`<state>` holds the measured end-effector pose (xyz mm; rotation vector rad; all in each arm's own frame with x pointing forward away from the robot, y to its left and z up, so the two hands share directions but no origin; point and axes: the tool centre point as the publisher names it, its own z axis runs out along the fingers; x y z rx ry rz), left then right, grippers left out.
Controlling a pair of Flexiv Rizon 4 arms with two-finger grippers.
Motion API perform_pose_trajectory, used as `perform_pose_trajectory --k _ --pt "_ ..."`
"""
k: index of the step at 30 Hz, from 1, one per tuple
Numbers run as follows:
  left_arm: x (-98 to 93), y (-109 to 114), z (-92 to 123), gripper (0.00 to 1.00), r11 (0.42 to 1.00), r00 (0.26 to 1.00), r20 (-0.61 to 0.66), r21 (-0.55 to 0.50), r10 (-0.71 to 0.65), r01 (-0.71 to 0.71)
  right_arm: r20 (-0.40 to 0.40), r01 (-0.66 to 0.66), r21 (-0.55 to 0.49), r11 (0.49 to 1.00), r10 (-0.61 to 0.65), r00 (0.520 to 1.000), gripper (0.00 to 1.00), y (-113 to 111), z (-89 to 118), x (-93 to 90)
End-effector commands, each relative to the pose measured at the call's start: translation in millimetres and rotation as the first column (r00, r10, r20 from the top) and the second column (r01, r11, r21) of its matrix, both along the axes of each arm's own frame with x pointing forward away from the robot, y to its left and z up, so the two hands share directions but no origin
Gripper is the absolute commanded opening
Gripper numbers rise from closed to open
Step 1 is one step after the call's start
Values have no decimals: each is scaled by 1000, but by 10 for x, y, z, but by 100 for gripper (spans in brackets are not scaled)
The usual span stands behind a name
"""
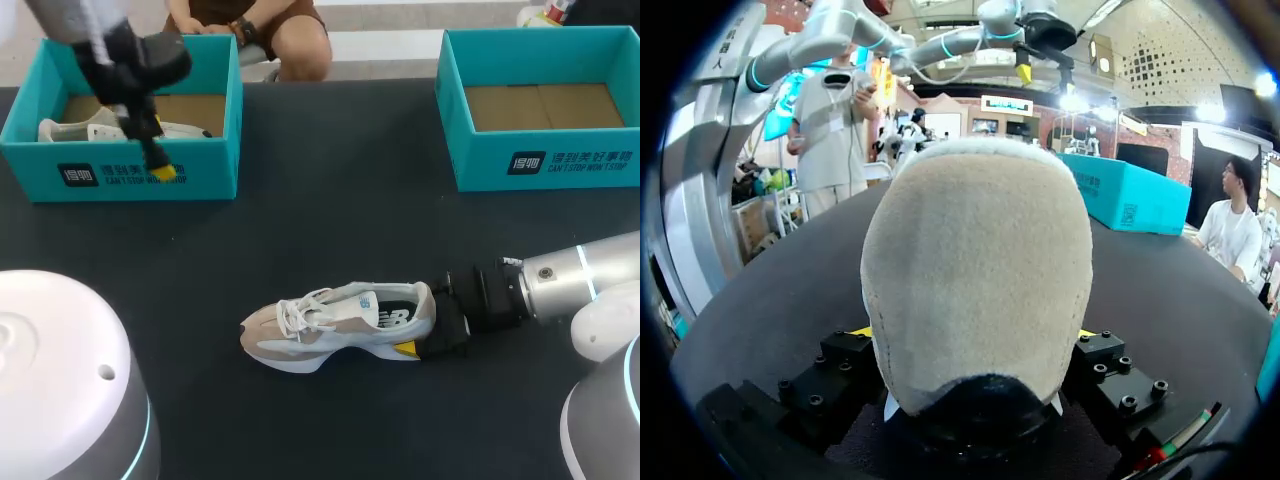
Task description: Take the shoe out of the shoebox, open the shoe tongue, remove and reinsert the insole, then place the shoe into the shoebox
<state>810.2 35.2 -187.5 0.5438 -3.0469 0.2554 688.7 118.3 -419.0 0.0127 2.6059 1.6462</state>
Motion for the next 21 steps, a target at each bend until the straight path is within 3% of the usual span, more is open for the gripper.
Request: perform_pose_trajectory --k 1,12,18,21 --pt "-17 -406 -152 100 945 944 -39 38 327 -326 0 1 -6 1000 -1 1000 0 27 -37 9" --pt "-267 -1118 -220 100 894 892 -69 47 447 -445 0 1 -6 1000 -1 1000 0 27 -37 9" --pt "-547 -1269 -399 100 896 896 -58 101 439 -433 0 1 -6 1000 -1 1000 0 27 -37 9" --pt "-547 -1269 -399 100 896 896 -58 101 439 -433 0 1 -6 1000 -1 1000 0 27 -37 9"
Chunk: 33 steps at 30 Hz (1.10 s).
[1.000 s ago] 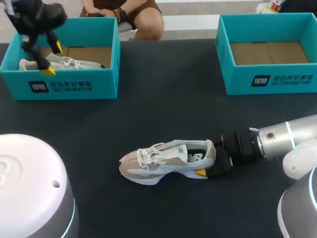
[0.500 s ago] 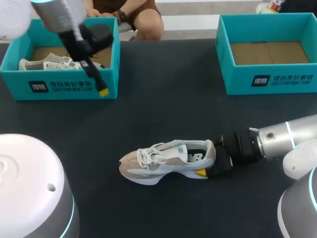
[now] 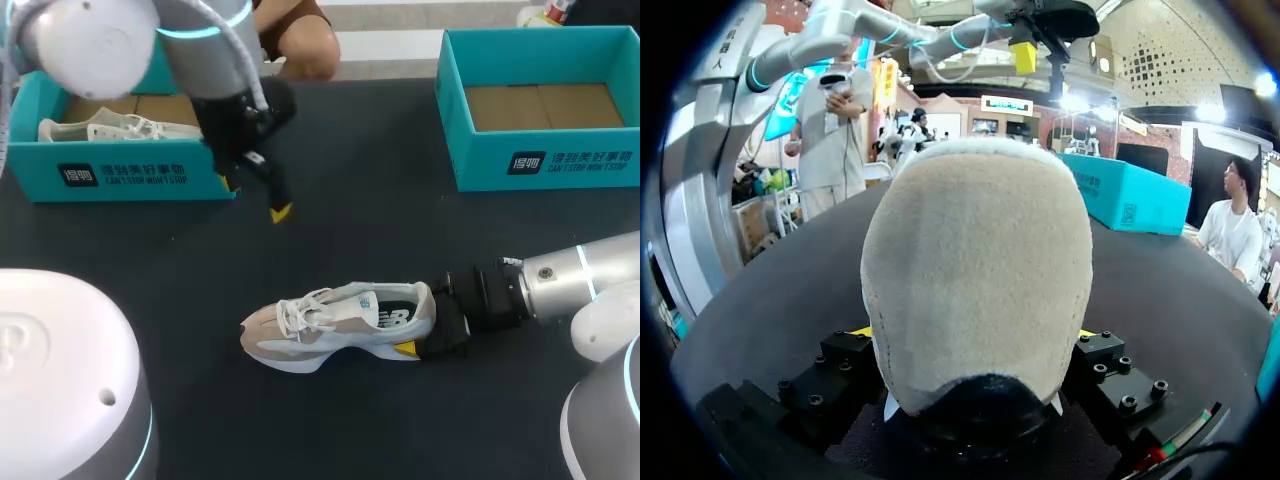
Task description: Take the shoe out of the shoebox, open the shoe tongue, remove and reinsert the insole, then place the shoe into the shoebox
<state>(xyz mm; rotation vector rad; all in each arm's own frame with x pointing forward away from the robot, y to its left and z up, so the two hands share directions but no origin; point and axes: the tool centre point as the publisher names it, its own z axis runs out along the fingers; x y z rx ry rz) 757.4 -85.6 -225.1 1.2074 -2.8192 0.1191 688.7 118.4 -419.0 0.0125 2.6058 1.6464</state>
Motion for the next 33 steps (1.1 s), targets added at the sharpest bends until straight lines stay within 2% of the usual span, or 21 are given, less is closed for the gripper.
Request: perform_pose_trajectory --k 1,24,26,28,31,33 --pt "-19 -61 -23 100 1000 1000 7 11 2 -2 0 1 -6 1000 -1 1000 0 26 -38 9" --pt "-19 -61 -23 100 1000 1000 7 11 2 -2 0 1 -6 1000 -1 1000 0 26 -38 9" --pt "-112 -66 8 100 995 995 -21 15 97 -97 0 1 -6 1000 -1 1000 0 26 -38 9" --pt "-76 -76 -33 100 979 978 -32 22 204 -204 0 1 -6 1000 -1 1000 0 26 -38 9" --pt "-164 -90 -82 100 949 945 -89 43 314 -312 0 1 -6 1000 -1 1000 0 26 -38 9" --pt "-229 -118 -132 100 933 933 -31 59 358 -356 0 1 -6 1000 -1 1000 0 26 -38 9"
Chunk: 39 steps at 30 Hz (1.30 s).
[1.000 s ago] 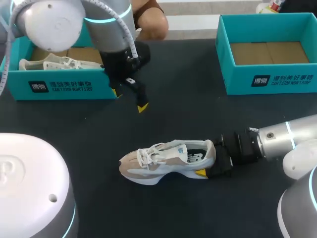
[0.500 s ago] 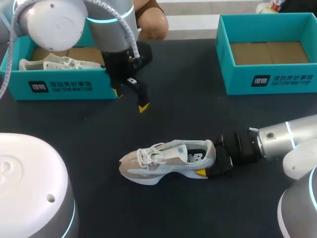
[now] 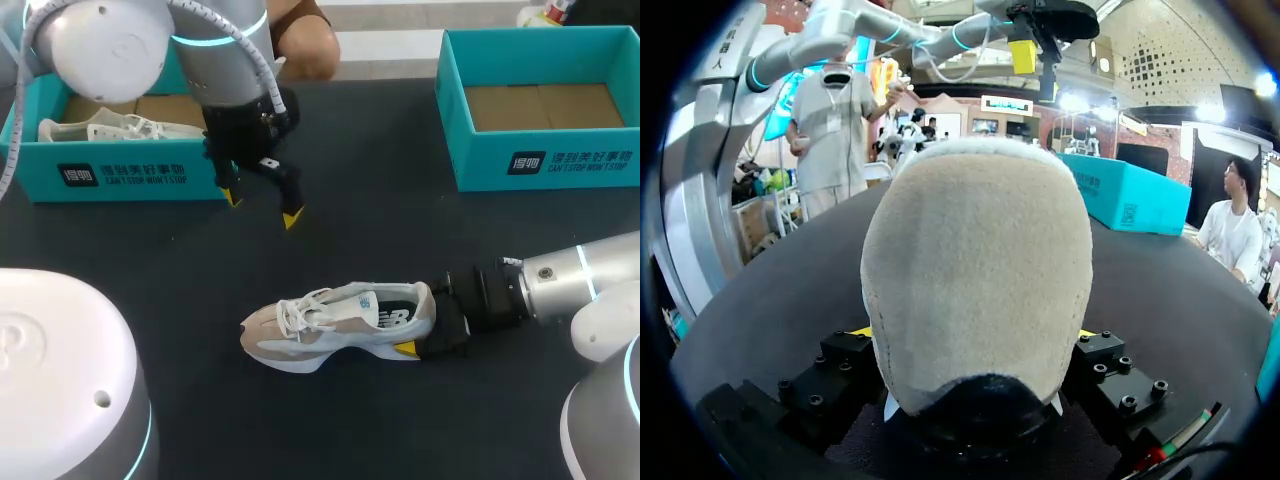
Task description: Take the shoe out of the shoebox, open the shoe tongue, remove and reinsert the insole, then place the shoe into the shoebox
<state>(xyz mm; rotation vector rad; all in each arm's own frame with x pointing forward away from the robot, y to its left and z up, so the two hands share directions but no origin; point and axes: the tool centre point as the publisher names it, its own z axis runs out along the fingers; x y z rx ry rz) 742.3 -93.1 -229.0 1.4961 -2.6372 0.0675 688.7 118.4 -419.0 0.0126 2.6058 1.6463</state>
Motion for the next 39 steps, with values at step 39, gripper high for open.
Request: perform_pose_trajectory --k 39 --pt "-749 -1157 -683 100 869 886 32 180 462 -460 0 1 -6 1000 -1 1000 0 26 -37 9"
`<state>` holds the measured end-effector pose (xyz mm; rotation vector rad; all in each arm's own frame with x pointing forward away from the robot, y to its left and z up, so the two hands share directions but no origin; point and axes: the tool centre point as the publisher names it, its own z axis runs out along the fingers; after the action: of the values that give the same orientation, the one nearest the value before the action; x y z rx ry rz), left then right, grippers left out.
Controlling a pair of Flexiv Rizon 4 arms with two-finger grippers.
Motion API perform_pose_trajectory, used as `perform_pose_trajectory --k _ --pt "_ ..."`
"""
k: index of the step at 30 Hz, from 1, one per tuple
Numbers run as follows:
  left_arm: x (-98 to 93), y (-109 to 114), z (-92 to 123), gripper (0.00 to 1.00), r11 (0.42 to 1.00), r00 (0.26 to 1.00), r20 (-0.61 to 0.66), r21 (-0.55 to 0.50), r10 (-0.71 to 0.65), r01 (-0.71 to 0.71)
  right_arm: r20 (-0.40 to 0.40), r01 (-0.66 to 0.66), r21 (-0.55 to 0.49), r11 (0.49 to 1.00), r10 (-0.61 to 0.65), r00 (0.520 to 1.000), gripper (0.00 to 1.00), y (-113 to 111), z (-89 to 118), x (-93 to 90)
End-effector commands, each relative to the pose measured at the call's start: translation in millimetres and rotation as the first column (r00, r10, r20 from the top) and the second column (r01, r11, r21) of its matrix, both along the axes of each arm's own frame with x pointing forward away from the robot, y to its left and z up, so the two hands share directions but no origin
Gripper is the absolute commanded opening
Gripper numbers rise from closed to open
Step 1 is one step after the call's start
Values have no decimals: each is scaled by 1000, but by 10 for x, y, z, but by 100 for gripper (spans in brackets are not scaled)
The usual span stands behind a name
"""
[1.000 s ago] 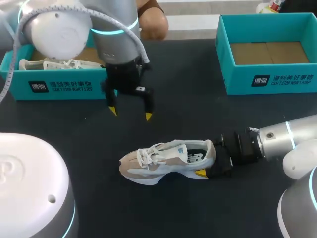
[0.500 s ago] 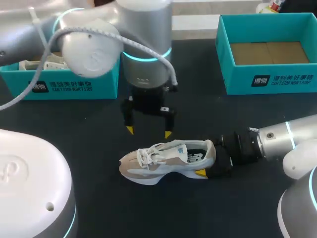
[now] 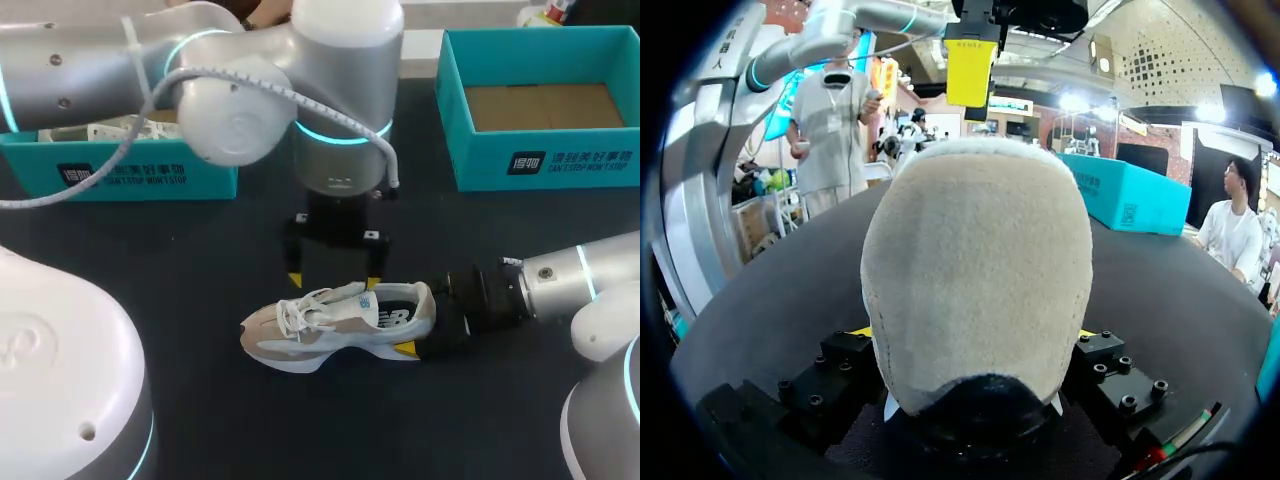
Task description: Take the shoe out of the shoebox, open the shoe tongue, remove and reinsert the insole, then place the shoe into the shoebox
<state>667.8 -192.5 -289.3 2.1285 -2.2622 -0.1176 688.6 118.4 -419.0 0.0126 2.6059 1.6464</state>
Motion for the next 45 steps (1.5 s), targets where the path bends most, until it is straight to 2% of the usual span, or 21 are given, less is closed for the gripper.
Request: perform_pose_trajectory --k 1,8,14,21,32,38,45 --pt "-13 -183 -94 100 1000 1000 -4 26 13 -13 0 1 -6 1000 -1 1000 0 26 -38 10" --pt "-40 -321 -221 100 997 998 -10 42 64 -64 0 1 -6 1000 -1 1000 0 26 -38 10" --pt "-51 -393 -308 100 993 995 51 82 86 -90 0 1 -6 1000 -1 1000 0 26 -38 10" --pt "-37 -434 -438 100 989 994 30 100 103 -106 0 1 -6 1000 -1 1000 0 26 -38 10" --pt "-24 -365 -613 100 978 994 45 180 101 -108 0 1 -6 1000 -1 1000 0 26 -38 10" --pt "-60 -329 -715 100 968 992 96 227 82 -102 0 1 -6 1000 -1 1000 0 26 -38 10" --pt "-65 -248 -743 100 961 992 100 260 74 -98 0 1 -6 1000 -1 1000 0 26 -38 10"
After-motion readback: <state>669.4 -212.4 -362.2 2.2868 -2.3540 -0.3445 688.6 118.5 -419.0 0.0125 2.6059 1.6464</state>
